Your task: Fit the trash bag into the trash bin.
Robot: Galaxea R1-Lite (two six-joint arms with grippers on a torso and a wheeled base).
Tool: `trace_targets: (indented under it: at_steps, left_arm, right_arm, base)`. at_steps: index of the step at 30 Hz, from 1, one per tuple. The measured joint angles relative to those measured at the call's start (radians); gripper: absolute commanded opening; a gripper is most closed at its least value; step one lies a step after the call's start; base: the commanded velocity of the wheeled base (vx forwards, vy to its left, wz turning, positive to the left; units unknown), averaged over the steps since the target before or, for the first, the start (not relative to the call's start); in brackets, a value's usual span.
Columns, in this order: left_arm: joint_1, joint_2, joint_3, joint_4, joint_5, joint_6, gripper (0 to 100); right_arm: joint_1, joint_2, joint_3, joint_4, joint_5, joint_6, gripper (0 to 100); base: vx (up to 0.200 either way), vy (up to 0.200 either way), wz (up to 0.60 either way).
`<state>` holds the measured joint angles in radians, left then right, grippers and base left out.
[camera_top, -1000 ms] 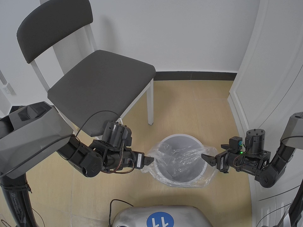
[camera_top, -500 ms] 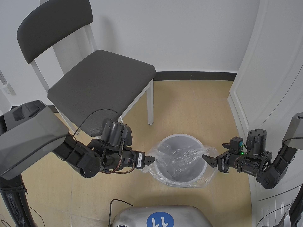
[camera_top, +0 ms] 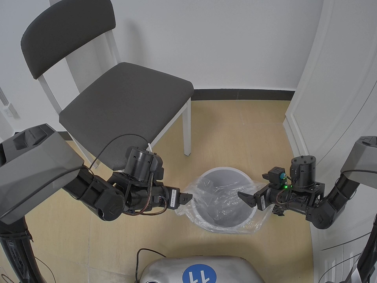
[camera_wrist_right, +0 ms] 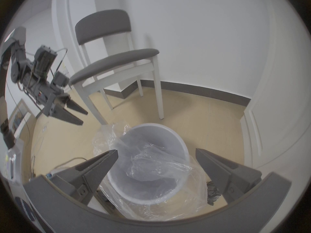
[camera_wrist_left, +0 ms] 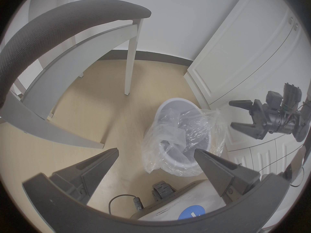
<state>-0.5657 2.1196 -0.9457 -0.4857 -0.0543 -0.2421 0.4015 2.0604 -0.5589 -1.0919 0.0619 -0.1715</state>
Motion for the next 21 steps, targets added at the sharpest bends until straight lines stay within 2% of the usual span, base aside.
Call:
trace_targets:
  at_steps: [3,6,9,17,19,21]
  left_arm:
    - [0.002,-0.003,0.001,0.000,0.002,0.000,100]
    - [0.003,-0.006,0.004,-0.001,0.002,0.001,100]
    - [0.004,-0.010,0.006,-0.002,0.004,0.003,100]
    - [0.004,-0.026,0.016,-0.005,0.006,0.006,100]
    - [0.004,-0.030,0.018,-0.007,0.006,0.006,100]
    - [0.004,-0.033,0.021,-0.006,0.007,0.006,100]
  right_arm:
    - [0.006,0.015,-0.084,0.116,0.000,-0.081,100]
    - [0.004,0.030,-0.169,0.214,0.000,-0.127,100]
    - [-0.007,0.047,-0.238,0.267,0.006,-0.214,100]
    - [-0.063,0.101,-0.337,0.340,0.053,-0.605,100]
    - [-0.070,0.116,-0.356,0.388,0.070,-0.665,100]
    - [-0.073,0.127,-0.369,0.427,0.085,-0.686,100]
  base:
    - [0.000,0.000,0.00]
    - [0.000,0.000,0.00]
    - [0.000,0.000,0.00]
    - [0.000,0.000,0.00]
    - [0.000,0.000,0.00]
    - [0.000,0.000,0.00]
